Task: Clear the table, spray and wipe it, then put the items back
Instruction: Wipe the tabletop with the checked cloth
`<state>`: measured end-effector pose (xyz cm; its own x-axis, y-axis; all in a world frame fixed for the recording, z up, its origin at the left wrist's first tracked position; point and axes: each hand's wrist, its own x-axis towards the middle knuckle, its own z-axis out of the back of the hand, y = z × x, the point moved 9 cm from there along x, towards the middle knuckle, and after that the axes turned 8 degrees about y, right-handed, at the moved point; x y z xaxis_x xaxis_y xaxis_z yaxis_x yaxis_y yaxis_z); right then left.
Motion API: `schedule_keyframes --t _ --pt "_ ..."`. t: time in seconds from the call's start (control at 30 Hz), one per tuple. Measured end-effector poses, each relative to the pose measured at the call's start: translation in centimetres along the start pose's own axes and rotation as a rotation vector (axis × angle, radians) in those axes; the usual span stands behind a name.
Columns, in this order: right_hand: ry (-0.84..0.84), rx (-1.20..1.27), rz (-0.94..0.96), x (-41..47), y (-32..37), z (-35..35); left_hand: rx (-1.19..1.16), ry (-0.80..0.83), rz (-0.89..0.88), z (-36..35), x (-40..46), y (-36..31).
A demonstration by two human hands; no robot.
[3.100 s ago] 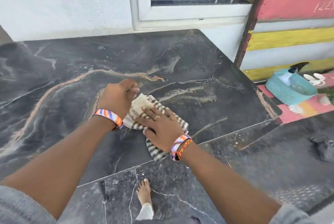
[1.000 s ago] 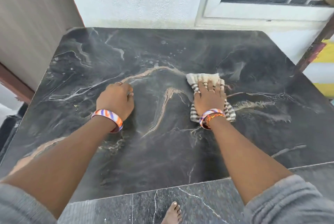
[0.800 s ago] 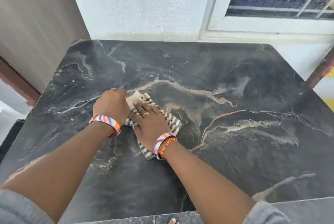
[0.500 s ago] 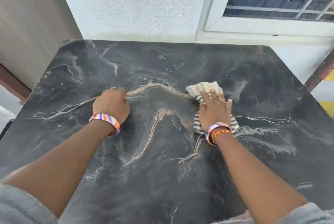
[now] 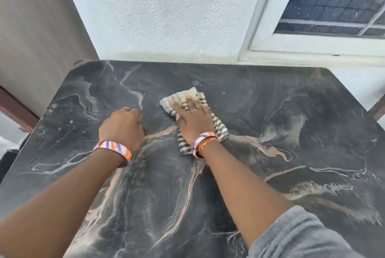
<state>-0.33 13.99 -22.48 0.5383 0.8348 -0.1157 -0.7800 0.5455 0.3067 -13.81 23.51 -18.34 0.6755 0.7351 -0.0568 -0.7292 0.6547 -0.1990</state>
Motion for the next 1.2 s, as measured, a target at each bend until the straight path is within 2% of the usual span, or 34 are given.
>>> schedule_keyframes --t 0.07,0.13,0.2,0.27,0.37,0.5,0.57,0.67,0.77,0.83,0.97,1.07,1.13,1.2 --pt "0.049 -0.024 0.198 -0.9 5.2 -1.5 -0.010 -0.003 0.010 0.3 1.2 0.4" --pt "0.090 -0.006 0.292 -2.6 6.6 -2.1 -0.026 0.001 -0.004 0.6 2.5 -0.1" --pt "0.109 0.037 0.300 -4.2 4.9 -2.0 -0.037 0.002 -0.033 0.6 3.9 -1.4" --pt "0.094 0.058 0.231 -5.3 1.6 -1.2 -0.040 0.026 -0.071 0.1 5.1 -3.2" --pt "0.032 0.077 -0.069 -5.6 -6.7 1.0 -0.035 0.079 -0.138 -1.2 6.3 -6.0" --pt "-0.119 0.048 -0.647 -7.2 -20.4 5.2 -0.053 0.148 -0.274 -3.2 7.0 -10.8" --pt "-0.167 0.067 -0.883 -8.1 -24.8 6.3 -0.049 0.148 -0.307 -3.6 7.3 -12.1" --pt "-0.175 0.102 -0.992 -5.8 -27.6 7.2 -0.029 0.114 -0.284 -3.4 8.9 -11.5" --pt "-0.167 0.074 -0.885 -0.2 -26.4 7.9 -0.026 0.057 -0.212 -2.3 10.6 -9.1" --pt "-0.153 0.039 -0.714 4.9 -22.3 7.4 -0.028 0.042 -0.152 -1.7 11.5 -7.0" --pt "-0.093 0.049 -0.213 12.4 -6.7 3.3 -0.056 0.022 0.006 -0.8 12.7 -3.4" --pt "-0.014 0.012 0.179 11.8 3.5 0.3 -0.083 -0.001 0.103 0.0 13.4 -2.2" --pt "0.028 0.005 0.290 10.5 4.1 -0.1 -0.061 0.017 0.120 0.0 13.9 -2.6" --pt "0.042 0.035 0.264 9.6 0.5 0.6 -0.042 0.041 0.100 -0.4 14.5 -3.3"
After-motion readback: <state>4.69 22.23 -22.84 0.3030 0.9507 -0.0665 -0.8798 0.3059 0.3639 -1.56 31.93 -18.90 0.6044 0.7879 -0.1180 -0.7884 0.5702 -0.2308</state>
